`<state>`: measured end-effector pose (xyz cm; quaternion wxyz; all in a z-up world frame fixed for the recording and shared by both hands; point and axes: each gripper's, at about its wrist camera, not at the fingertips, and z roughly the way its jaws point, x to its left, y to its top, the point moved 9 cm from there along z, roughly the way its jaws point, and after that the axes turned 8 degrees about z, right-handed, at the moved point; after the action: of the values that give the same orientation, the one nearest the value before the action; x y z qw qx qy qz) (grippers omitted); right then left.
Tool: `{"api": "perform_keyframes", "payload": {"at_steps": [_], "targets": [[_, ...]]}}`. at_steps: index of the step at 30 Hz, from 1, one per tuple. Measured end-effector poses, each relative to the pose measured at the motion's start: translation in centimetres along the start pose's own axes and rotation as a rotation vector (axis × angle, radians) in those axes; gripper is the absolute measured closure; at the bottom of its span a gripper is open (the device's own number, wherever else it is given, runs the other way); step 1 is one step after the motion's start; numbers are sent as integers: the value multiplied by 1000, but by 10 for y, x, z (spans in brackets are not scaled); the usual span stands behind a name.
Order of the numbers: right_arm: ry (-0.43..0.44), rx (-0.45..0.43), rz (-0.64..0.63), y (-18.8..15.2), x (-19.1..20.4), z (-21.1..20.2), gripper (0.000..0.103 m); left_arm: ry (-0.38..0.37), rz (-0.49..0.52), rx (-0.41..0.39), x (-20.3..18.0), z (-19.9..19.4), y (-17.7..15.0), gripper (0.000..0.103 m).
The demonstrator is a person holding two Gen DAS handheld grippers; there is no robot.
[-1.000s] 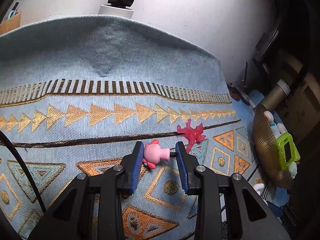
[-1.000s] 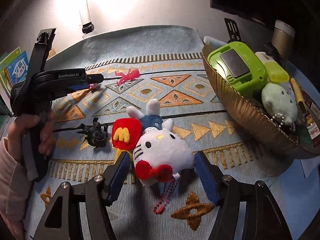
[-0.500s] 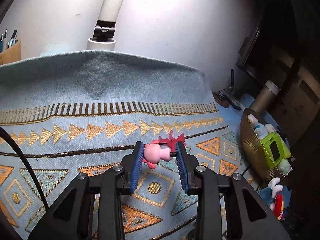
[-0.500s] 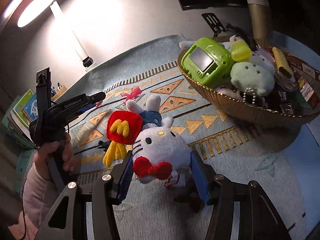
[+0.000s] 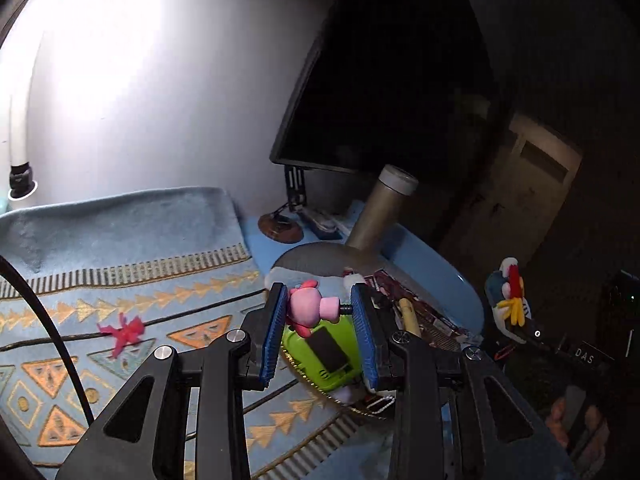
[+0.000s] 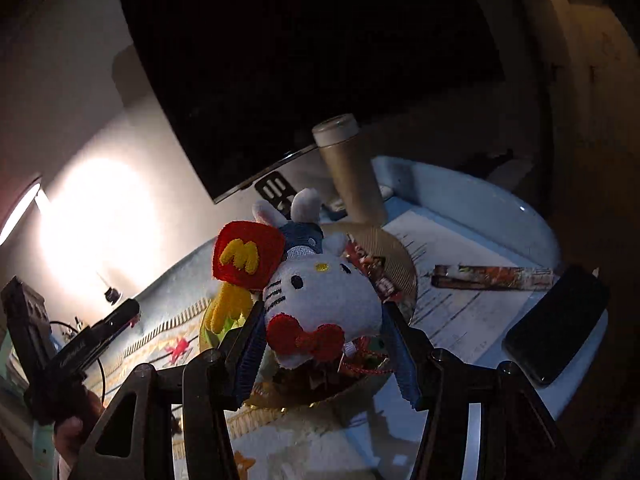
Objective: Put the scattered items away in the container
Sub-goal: 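Carry the pig and Hello Kitty plush into the gold basket and open both tools, then withdraw both open tools from the basket back over the rug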
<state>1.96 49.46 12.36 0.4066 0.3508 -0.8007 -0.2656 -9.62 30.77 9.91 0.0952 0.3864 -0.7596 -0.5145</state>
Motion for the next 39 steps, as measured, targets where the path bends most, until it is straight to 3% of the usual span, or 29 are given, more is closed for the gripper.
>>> {"api": "perform_keyframes", "payload": {"at_steps": [5, 6, 8, 12, 19, 24, 30, 33, 39], "targets": [[-7, 15, 58, 23, -7, 37, 45, -89, 22, -20, -43, 39, 14, 73], [1, 18, 67, 24, -7, 45, 44, -97, 11, -12, -45, 48, 16, 67], [16, 35, 66, 21, -6, 63, 32, -149, -53, 23, -43, 66, 17, 49], [-1, 57, 72, 15, -17, 68, 32, -182, -199, 92, -23, 73, 6, 46], [30, 60, 0, -1, -13, 37, 30, -116, -207, 70, 6, 27, -5, 45], [64, 104, -113, -28, 14, 20, 30, 29, -199, 28, 49, -26, -29, 44], [131, 177, -282, -79, 68, 7, 30, 168, -302, 17, 122, -84, -65, 44], [152, 217, -361, -112, 94, 11, 30, 244, -286, 2, 150, -102, -82, 44], [171, 366, -412, -187, 124, 41, 30, 313, -364, 55, 203, -101, -140, 44]]}}
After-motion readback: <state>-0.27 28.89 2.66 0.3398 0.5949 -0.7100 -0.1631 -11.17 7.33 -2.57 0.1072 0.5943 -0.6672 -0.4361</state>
